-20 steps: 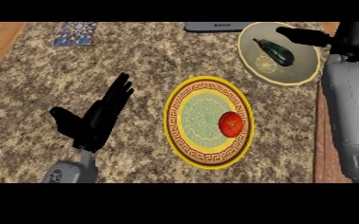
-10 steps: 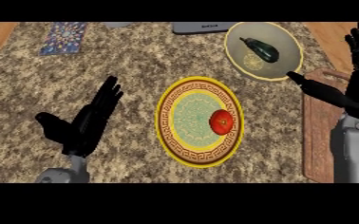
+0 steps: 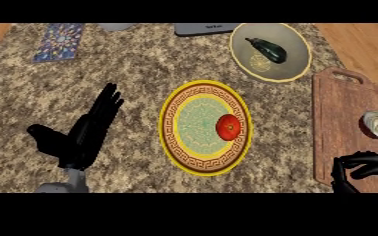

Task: Pick the eggplant from the plate and place it in the bowl

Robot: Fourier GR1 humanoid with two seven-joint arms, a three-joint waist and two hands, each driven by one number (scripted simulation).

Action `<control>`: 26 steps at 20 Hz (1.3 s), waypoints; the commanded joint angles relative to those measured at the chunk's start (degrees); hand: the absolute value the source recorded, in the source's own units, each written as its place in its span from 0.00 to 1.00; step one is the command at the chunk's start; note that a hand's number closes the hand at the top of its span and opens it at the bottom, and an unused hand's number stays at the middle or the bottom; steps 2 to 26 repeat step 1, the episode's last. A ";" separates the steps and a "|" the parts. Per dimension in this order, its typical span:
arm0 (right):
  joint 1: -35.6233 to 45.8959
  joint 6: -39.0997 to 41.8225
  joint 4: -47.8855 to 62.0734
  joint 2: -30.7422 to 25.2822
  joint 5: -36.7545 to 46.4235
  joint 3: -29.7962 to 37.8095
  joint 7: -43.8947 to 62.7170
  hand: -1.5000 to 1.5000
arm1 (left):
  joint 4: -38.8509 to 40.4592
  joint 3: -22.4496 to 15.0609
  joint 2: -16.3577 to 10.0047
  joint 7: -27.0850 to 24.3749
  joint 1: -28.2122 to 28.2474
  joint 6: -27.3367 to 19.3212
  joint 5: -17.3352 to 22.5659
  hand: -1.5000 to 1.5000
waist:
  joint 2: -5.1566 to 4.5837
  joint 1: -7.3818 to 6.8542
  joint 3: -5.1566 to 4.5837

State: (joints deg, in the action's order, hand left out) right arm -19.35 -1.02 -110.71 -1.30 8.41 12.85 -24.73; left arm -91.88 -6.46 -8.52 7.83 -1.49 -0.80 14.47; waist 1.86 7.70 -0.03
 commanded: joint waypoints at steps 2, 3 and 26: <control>-18.55 4.20 -3.82 1.24 -0.18 -6.81 -7.66 1.00 | -1.31 0.01 -0.62 0.19 0.95 1.00 0.62 0.50 | -0.24 -0.58 0.11; -18.55 4.20 -3.82 1.24 -0.18 -6.81 -7.66 1.00 | -1.31 0.01 -0.62 0.19 0.95 1.00 0.62 0.50 | -0.24 -0.58 0.11; -18.55 4.20 -3.82 1.24 -0.18 -6.81 -7.66 1.00 | -1.31 0.01 -0.62 0.19 0.95 1.00 0.62 0.50 | -0.24 -0.58 0.11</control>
